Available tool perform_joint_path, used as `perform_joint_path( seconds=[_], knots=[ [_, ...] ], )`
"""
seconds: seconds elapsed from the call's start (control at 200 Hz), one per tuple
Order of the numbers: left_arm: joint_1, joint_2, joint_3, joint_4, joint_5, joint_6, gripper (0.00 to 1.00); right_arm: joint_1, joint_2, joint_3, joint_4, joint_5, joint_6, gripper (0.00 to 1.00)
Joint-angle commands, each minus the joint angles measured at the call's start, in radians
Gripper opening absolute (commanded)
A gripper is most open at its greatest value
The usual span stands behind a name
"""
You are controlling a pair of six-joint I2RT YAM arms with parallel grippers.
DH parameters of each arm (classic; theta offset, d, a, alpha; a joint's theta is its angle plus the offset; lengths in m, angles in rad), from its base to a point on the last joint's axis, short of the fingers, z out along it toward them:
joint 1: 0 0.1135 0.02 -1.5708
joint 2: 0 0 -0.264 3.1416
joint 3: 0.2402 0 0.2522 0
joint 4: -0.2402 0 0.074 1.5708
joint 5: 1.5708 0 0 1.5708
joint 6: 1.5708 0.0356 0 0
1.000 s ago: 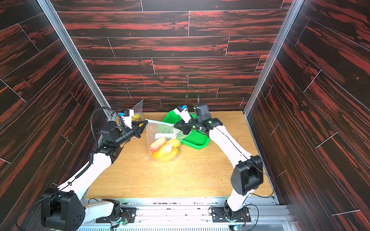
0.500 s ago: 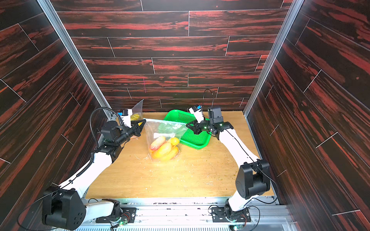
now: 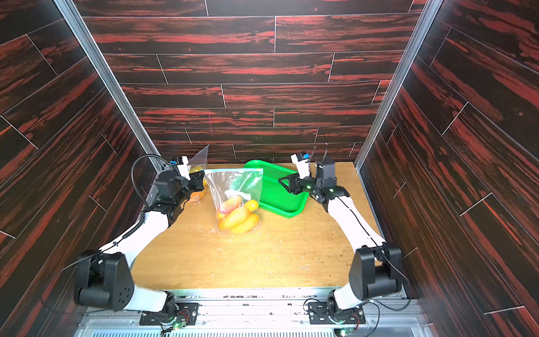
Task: Place the mango in a zip-top bag and seal the zipper
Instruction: Zip the zipper on the zipper food storage bag.
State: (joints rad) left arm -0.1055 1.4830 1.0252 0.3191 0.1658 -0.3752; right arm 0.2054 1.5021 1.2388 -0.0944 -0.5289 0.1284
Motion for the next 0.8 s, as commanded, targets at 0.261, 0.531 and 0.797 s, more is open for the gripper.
perform_joint_path(
  seconds=[0.261,0.531,0.797],
  knots=[
    [0.036,0.149,0.267,-0.237,-0.173,-0.057,0.22,-0.089,-0.118,-0.224,0.191,0.218,0.126,0.66],
    [0.062,-0.023,0.115,-0.279,-0.292,-0.097,1.0,-0.178,-0.22,-0.407,0.349,0.364,0.147,0.82],
    [0.073,-0.206,-0.374,0.008,-0.812,0.093,1.0,-0.198,-0.196,-0.643,0.66,0.605,0.01,0.87]
  ],
)
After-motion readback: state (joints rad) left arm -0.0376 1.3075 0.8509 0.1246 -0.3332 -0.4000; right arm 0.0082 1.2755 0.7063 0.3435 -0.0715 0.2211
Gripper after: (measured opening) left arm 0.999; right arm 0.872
